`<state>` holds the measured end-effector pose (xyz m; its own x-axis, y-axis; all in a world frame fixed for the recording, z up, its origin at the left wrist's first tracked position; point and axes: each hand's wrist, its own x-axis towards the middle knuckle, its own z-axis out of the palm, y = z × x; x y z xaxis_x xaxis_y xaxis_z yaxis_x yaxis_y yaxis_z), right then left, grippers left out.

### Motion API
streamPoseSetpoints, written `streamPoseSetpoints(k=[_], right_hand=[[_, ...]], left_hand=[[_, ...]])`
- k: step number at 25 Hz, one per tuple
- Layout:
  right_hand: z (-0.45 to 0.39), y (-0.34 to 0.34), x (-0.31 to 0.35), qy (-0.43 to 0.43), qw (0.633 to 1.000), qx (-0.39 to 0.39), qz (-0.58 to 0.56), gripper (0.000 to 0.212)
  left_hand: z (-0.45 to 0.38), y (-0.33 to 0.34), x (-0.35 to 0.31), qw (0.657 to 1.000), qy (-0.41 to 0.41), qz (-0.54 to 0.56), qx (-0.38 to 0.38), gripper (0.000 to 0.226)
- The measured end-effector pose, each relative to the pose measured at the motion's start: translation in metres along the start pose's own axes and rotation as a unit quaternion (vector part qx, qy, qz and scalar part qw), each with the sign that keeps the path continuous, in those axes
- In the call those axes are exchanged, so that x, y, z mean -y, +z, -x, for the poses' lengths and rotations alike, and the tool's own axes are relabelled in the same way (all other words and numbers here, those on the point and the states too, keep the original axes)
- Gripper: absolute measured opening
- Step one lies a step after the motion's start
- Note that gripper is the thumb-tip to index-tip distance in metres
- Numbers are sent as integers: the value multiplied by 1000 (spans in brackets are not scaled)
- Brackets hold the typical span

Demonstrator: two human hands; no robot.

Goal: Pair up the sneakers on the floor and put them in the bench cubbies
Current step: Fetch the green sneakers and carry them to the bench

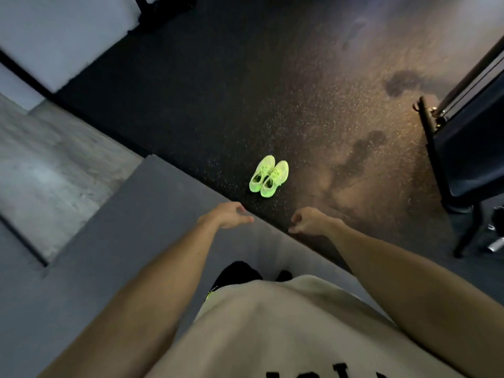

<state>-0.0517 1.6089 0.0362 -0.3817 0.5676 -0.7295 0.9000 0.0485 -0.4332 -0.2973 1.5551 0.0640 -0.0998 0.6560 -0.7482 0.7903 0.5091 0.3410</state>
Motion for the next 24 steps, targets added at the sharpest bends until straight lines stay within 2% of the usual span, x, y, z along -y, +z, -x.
streamPoseSetpoints(k=[5, 10, 14, 19, 24], right_hand=[[-74, -54, 27, 39, 999, -25, -12, 41], [-149, -101, 65, 107, 988, -61, -90, 51], [-205, -140, 83, 156, 972, -80, -157, 61], [-299, -146, 61, 186, 954, -73, -223, 59], [-424, -95, 8, 202, 946, -47, -250, 59]], left_hand=[[-96, -81, -25, 998, 29, -42, 25, 62], [-198, -166, -55, 989, 75, -104, 76, 58], [-270, -204, -82, 979, 103, -140, 103, 61], [-369, -187, -77, 971, 80, -170, 151, 67], [-497, -127, -31, 963, 58, -197, 173, 70]])
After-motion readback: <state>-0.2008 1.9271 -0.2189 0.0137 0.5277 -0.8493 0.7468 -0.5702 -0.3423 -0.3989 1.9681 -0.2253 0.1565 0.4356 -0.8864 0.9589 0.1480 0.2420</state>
